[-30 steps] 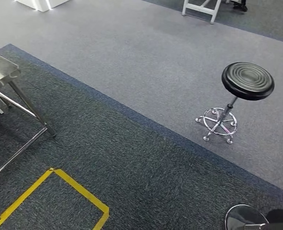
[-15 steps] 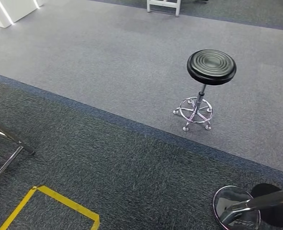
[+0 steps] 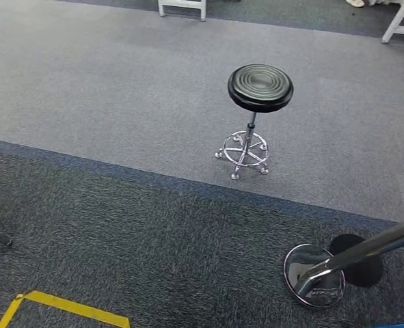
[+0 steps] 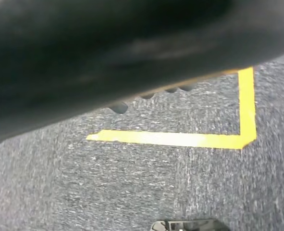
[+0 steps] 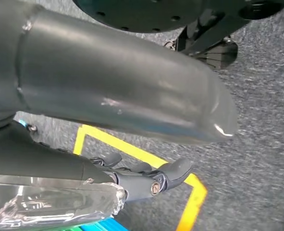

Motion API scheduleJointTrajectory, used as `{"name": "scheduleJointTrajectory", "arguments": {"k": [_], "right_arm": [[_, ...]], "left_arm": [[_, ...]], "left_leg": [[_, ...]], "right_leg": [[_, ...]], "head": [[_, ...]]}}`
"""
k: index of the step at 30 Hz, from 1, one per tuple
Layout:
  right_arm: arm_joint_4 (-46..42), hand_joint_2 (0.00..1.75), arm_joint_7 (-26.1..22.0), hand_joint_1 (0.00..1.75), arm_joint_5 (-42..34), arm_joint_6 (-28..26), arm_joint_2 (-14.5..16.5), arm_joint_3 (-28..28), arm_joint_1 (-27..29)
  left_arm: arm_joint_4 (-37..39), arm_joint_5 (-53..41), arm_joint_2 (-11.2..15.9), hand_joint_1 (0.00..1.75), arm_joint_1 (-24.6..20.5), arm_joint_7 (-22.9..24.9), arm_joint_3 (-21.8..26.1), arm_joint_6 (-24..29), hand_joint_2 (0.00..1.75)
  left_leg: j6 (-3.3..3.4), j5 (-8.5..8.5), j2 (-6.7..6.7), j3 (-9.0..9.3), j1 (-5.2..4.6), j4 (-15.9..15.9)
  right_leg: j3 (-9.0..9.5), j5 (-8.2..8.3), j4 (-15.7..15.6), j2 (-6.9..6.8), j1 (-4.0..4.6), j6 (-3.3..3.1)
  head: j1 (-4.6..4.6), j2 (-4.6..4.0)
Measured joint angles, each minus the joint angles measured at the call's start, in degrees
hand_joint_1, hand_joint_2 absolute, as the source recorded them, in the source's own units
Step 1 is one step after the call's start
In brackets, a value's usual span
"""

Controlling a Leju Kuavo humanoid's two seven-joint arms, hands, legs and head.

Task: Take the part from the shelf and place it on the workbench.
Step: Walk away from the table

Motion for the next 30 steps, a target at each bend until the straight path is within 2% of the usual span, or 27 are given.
{"name": "scheduleJointTrajectory", "arguments": {"k": [1,2,3,4,5,6,7,9,11,12,13,14,15,16,17,18,20,21,22,24,25,26,27,28,29,30], "right_arm": [[0.04,0.00,-0.01,0.00,0.06,-0.01,-0.01,-0.01,0.10],[0.08,0.00,-0.01,0.00,0.13,-0.02,-0.01,-0.02,0.23],[0.11,0.00,-0.01,0.00,0.19,-0.03,-0.02,-0.03,0.34],[0.12,0.00,-0.01,0.00,0.26,-0.03,-0.03,-0.04,0.37],[0.13,0.00,-0.01,0.00,0.32,-0.03,-0.04,-0.05,0.29],[0.14,0.00,-0.02,0.00,0.36,-0.03,-0.04,-0.05,0.19],[0.16,0.00,-0.03,0.00,0.39,-0.02,-0.04,-0.05,0.12],[0.18,0.00,-0.05,0.00,0.43,-0.02,-0.05,-0.07,0.24],[0.19,0.00,-0.03,0.00,0.48,-0.05,-0.05,-0.13,0.41],[0.19,0.00,-0.02,0.00,0.51,-0.09,-0.05,-0.19,0.36],[0.20,0.00,-0.02,0.00,0.54,-0.14,-0.06,-0.31,0.22],[0.23,0.00,-0.06,0.00,0.58,-0.17,-0.07,-0.50,0.03],[0.30,0.00,-0.11,0.00,0.63,-0.19,-0.07,-0.77,-0.15],[0.39,0.00,-0.16,0.00,0.71,-0.19,-0.07,-1.10,-0.26],[0.49,0.00,-0.21,0.00,0.81,-0.18,-0.07,-1.41,-0.30],[0.58,0.00,-0.24,0.00,0.91,-0.16,-0.07,-1.69,-0.32],[0.71,0.00,-0.27,0.00,1.04,-0.12,-0.04,-2.04,-0.40],[0.76,0.00,-0.30,0.00,1.09,-0.10,-0.02,-2.19,-0.52],[0.80,0.00,-0.32,0.00,1.18,-0.04,-0.01,-2.29,-0.59],[0.84,0.00,-0.38,0.00,1.42,0.17,-0.01,-2.47,-0.47],[0.84,0.00,-0.38,0.00,1.54,0.30,-0.01,-2.50,-0.30],[0.85,0.00,-0.38,0.00,1.62,0.41,-0.01,-2.52,-0.18],[0.85,0.00,-0.38,0.00,1.68,0.50,-0.02,-2.54,-0.20],[0.85,0.00,-0.39,0.00,1.72,0.56,-0.03,-2.54,-0.30],[0.85,0.00,-0.40,0.00,1.76,0.62,-0.05,-2.52,-0.42],[0.84,0.00,-0.41,0.00,1.80,0.68,-0.06,-2.50,-0.47]], "left_arm": [[-0.06,-0.25,-0.06,0.00,0.00,0.00,0.18,-0.16,0.00],[-0.15,-0.53,-0.15,0.00,-0.03,0.03,0.38,-0.35,0.00],[-0.28,-0.79,-0.27,0.00,-0.05,0.07,0.57,-0.53,0.00],[-0.43,-1.02,-0.38,0.00,-0.05,0.11,0.75,-0.68,0.00],[-0.58,-1.26,-0.50,0.00,-0.03,0.15,0.90,-0.81,0.00],[-0.75,-1.45,-0.58,0.00,-0.04,0.16,1.09,-0.96,0.00],[-0.92,-1.67,-0.65,0.00,-0.05,0.17,1.29,-1.10,0.00],[-1.38,-2.17,-0.83,0.00,-0.13,0.20,1.73,-1.45,0.00],[-1.86,-2.98,-1.04,0.00,-0.16,0.25,2.17,-1.84,0.00],[-2.03,-3.61,-1.14,0.00,-0.16,0.26,2.48,-2.02,0.00],[-2.11,-4.34,-1.19,0.00,-0.18,0.20,2.88,-2.13,0.00],[-2.13,-5.08,-1.23,0.00,-0.23,0.07,3.33,-2.15,0.00],[-2.05,-5.75,-1.22,0.00,-0.34,-0.15,3.80,-2.09,0.00],[-1.92,-6.26,-1.19,0.00,-0.53,-0.44,4.25,-1.96,0.00],[-1.74,-6.58,-1.13,0.00,-0.81,-0.73,4.63,-1.78,0.00],[-1.49,-6.77,-1.02,0.00,-1.13,-1.01,4.95,-1.60,0.00],[-0.92,-6.90,-0.72,0.00,-1.76,-1.41,5.49,-1.27,0.00],[-0.60,-6.94,-0.58,0.00,-2.00,-1.57,5.74,-1.09,0.00],[-0.25,-6.98,-0.45,0.00,-2.17,-1.72,6.01,-0.85,0.00],[0.52,-7.01,-0.25,0.00,-2.47,-2.05,6.52,-0.02,0.00],[0.90,-7.01,-0.16,0.00,-2.61,-2.21,6.76,0.41,0.00],[1.25,-7.00,-0.08,0.00,-2.75,-2.37,7.02,0.77,0.00],[1.60,-6.99,-0.03,0.00,-2.82,-2.47,7.29,0.98,0.00],[1.91,-6.99,0.02,0.00,-2.83,-2.55,7.55,1.08,0.00],[2.21,-7.01,0.06,0.00,-2.79,-2.59,7.79,1.10,0.00],[2.45,-7.07,0.09,0.00,-2.74,-2.60,7.98,1.03,0.00]], "left_leg": [[-0.07,-0.11,0.77,0.04,0.01,0.02],[-0.21,-0.25,1.45,0.14,0.04,0.06],[-0.40,-0.42,2.09,0.31,0.08,0.10],[-0.68,-0.64,2.64,0.53,0.02,0.18],[-1.02,-0.90,3.09,0.73,-0.10,0.31],[-1.36,-1.09,3.47,0.90,-0.23,0.43],[-1.68,-1.23,3.80,1.07,-0.33,0.51],[-2.30,-1.45,4.34,1.40,-0.17,0.57],[-2.95,-2.85,3.02,1.10,0.10,2.04],[-3.18,-4.44,1.87,0.16,0.19,4.36],[-3.28,-6.39,0.68,-1.33,0.23,7.81],[-3.28,-8.22,0.05,-3.17,0.24,11.69],[-3.23,-9.26,-0.25,-4.80,0.23,14.94],[-3.11,-9.10,-0.38,-5.76,0.21,16.50],[-2.90,-7.75,-0.49,-5.80,0.20,15.97],[-2.61,-5.49,-0.83,-4.93,0.17,13.45],[-1.83,-1.40,-3.28,-2.23,0.19,6.38],[-1.61,-0.56,-4.46,-1.16,0.21,3.64],[-1.48,-0.48,-5.28,-0.60,0.20,2.16],[-1.39,-0.80,-4.77,-0.26,0.18,1.25],[-1.20,-0.63,-4.18,-0.18,0.25,0.98],[-0.93,-0.47,-3.54,-0.10,0.35,0.66],[-0.66,-0.34,-2.77,-0.03,0.45,0.37],[-0.48,-0.30,-1.93,0.00,0.41,0.28],[-0.34,-0.34,-1.10,-0.02,0.32,0.27],[-0.28,-0.40,-0.23,-0.04,0.23,0.30]], "right_leg": [[-0.24,0.44,0.48,-0.25,-0.16,0.23],[0.72,1.91,-1.33,-0.57,-0.33,0.42],[2.64,3.96,-4.88,-1.15,-0.50,0.57],[4.84,5.65,-9.06,-2.31,-0.56,0.64],[6.67,6.86,-12.39,-3.16,-0.58,0.46],[7.77,7.39,-14.37,-3.72,-0.54,0.16],[8.06,7.40,-15.08,-3.90,-0.42,-0.24],[8.05,7.47,-15.01,-2.94,-0.32,-1.09],[8.31,7.61,-15.13,-2.11,-0.42,-1.80],[8.49,7.72,-15.20,-1.61,-0.50,-2.09],[8.43,7.78,-15.20,-1.07,-0.48,-2.28],[8.40,7.82,-15.18,-0.43,-0.43,-2.43],[8.41,7.83,-15.17,0.29,-0.35,-2.49],[8.46,7.82,-15.15,1.03,-0.27,-2.52],[8.55,7.82,-15.14,1.77,-0.20,-2.52],[8.67,7.82,-15.13,2.54,-0.14,-2.52],[8.67,7.78,-15.05,3.94,-0.07,-2.40],[8.49,7.80,-14.96,4.63,-0.07,-2.20],[8.22,7.86,-14.93,5.25,-0.14,-1.91],[7.53,8.06,-15.07,6.39,-0.31,-1.09],[7.24,7.94,-14.91,6.08,-0.34,-0.75],[6.62,7.24,-14.00,4.98,-0.30,-0.47],[5.59,5.88,-11.92,3.47,-0.22,-0.25],[4.01,4.01,-8.68,1.72,-0.20,-0.08],[2.08,2.02,-4.85,0.57,-0.20,0.11],[0.41,0.60,-1.43,0.08,-0.22,0.28]], "head": [[0.02,0.00],[0.03,0.00],[0.04,0.00],[0.07,0.00],[0.04,0.00],[-0.10,0.00],[-0.22,0.00],[-0.41,0.00],[-0.50,0.00],[-0.58,0.00],[-0.67,0.00],[-0.70,0.00],[-0.70,0.00],[-0.70,0.00],[-0.68,0.00],[-0.69,0.00],[-0.66,0.00],[-0.69,0.00],[-0.67,0.00],[-0.72,0.00],[-0.67,0.00],[-0.52,0.00],[-0.31,0.00],[-0.16,0.00],[-0.01,0.00],[0.02,0.00]]}}
